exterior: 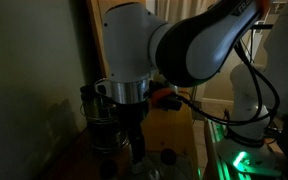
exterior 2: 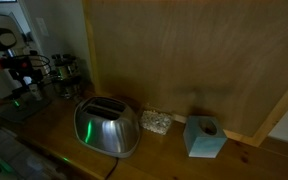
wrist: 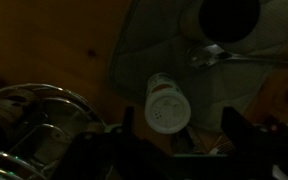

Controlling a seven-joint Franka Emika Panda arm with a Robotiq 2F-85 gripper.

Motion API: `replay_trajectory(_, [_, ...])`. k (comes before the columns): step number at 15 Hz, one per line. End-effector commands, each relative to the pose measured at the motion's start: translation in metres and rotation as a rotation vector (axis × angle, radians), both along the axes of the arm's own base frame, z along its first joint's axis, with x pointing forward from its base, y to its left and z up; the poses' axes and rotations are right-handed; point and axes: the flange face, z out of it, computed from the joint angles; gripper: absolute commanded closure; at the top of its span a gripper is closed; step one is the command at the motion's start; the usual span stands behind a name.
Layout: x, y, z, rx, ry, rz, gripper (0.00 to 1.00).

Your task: Twist around the rack of spices then put the white bottle on the rack

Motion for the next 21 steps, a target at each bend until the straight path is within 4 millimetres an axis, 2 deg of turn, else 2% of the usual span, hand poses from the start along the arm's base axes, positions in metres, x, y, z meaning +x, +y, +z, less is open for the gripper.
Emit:
replay_trajectory(1, [0.005,-0.003,-0.011,0.008,0.015,-0.036,0.5])
replay_trajectory(5, [0.008,-0.006,-0.015,-0.003,0.03,-0.049,0.77])
replay_trajectory(6, [0.008,-0.007,-0.014,-0.003,0.03,-0.053,0.8])
replay_trajectory(9, [0.008,-0.003,0.0,0.021,0.037,-0.045,0.8])
replay_trajectory(11, [0.01,-0.001,0.02,0.022,0.056,-0.041,0.8])
replay_trajectory(14, [0.019,0.002,0.064,0.02,0.097,-0.032,0.8])
replay_trajectory(18, [0.039,-0.003,0.125,-0.001,0.127,-0.057,0.8])
replay_trajectory(21, [0.057,-0.005,0.162,0.016,0.128,-0.08,0.8])
